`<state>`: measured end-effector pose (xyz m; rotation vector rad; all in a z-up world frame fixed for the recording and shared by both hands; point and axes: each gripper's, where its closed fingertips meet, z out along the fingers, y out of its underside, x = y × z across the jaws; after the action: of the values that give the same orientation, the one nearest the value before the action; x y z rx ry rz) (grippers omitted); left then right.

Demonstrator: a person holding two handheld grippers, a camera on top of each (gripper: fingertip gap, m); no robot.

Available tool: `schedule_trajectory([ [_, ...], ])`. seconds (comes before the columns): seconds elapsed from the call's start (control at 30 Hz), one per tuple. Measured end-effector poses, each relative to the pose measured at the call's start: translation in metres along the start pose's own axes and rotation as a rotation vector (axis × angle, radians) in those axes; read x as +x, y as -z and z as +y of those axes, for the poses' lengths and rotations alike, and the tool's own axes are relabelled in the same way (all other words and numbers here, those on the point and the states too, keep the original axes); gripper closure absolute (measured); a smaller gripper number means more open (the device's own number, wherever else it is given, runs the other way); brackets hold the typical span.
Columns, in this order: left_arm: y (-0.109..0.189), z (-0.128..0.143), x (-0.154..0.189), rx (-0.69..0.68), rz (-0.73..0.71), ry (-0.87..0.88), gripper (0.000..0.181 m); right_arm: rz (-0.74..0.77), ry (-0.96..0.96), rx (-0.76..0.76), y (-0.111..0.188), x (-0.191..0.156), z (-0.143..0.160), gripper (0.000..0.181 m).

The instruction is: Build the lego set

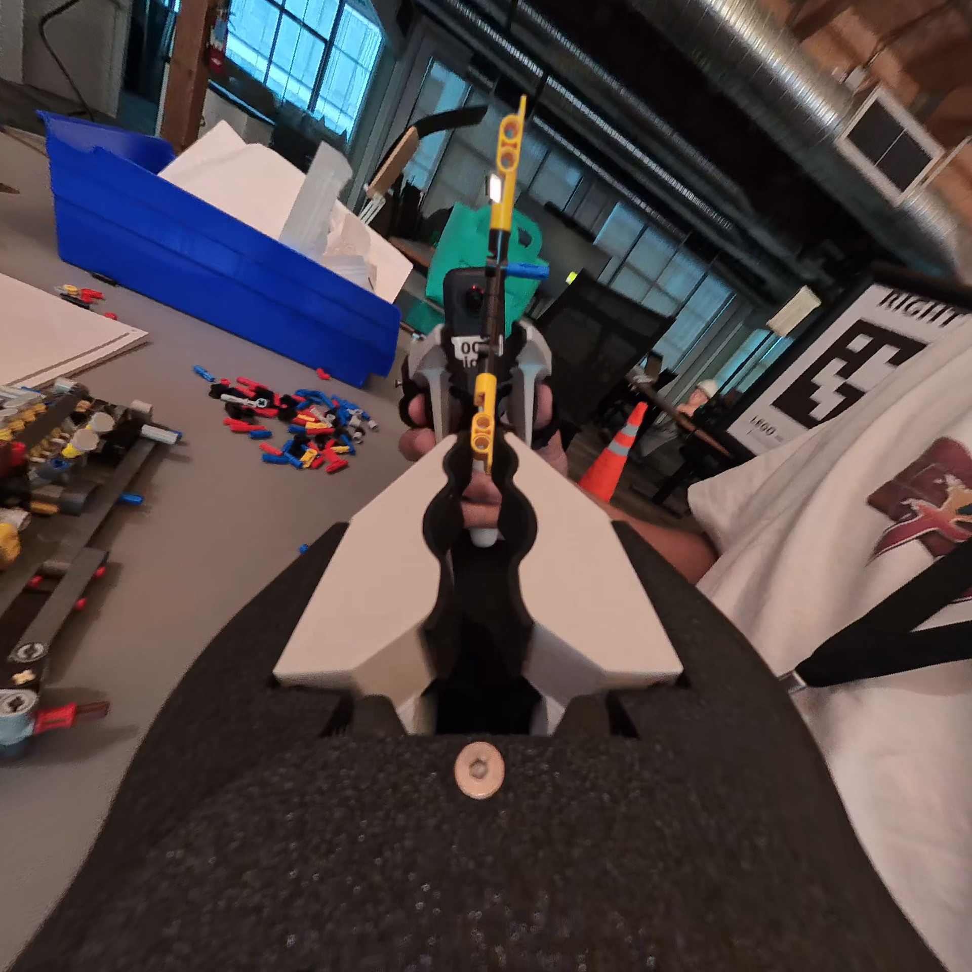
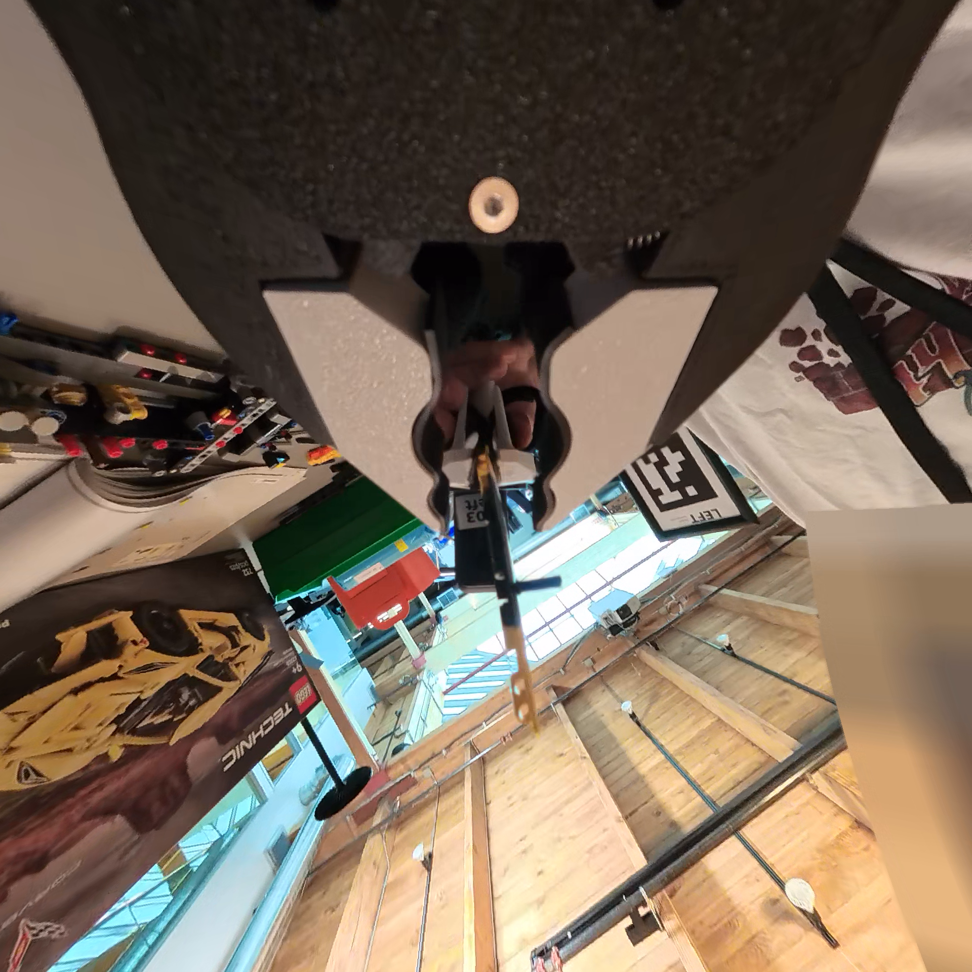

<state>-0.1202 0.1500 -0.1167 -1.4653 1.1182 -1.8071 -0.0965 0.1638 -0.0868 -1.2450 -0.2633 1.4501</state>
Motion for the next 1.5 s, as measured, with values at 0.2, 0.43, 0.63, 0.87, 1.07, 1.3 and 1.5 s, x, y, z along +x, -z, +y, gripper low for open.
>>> schedule_trajectory([
  [0.2,0.001,0.001,0.001,0.005,0.031,0.037,0.176,0.0,0.026,-0.071,-0.004,-0.001,0.012,0.165],
  [0.43,0.0,0.003,0.002,-0.009,0.054,0.08,0.176,0.006,0.028,-0.099,-0.004,-0.002,0.016,0.175],
  [0.63,0.005,0.01,0.005,-0.076,0.096,0.112,0.176,-0.007,0.003,-0.193,-0.004,-0.005,0.027,0.176],
  [0.87,0.017,0.019,0.005,-0.235,0.058,0.064,0.176,0.008,0.041,-0.335,-0.003,-0.005,0.046,0.178],
  [1.07,0.015,0.024,0.005,-0.312,0.022,0.031,0.177,0.03,0.091,-0.344,-0.003,-0.004,0.047,0.18],
  [1.3,0.003,0.016,-0.015,-0.305,-0.098,-0.049,0.166,0.146,0.161,-0.303,0.013,0.011,0.026,0.181],
  [1.5,-0.02,0.065,-0.059,-0.564,-0.378,-0.174,0.16,0.591,0.408,-0.286,0.066,0.067,-0.009,0.181],
])
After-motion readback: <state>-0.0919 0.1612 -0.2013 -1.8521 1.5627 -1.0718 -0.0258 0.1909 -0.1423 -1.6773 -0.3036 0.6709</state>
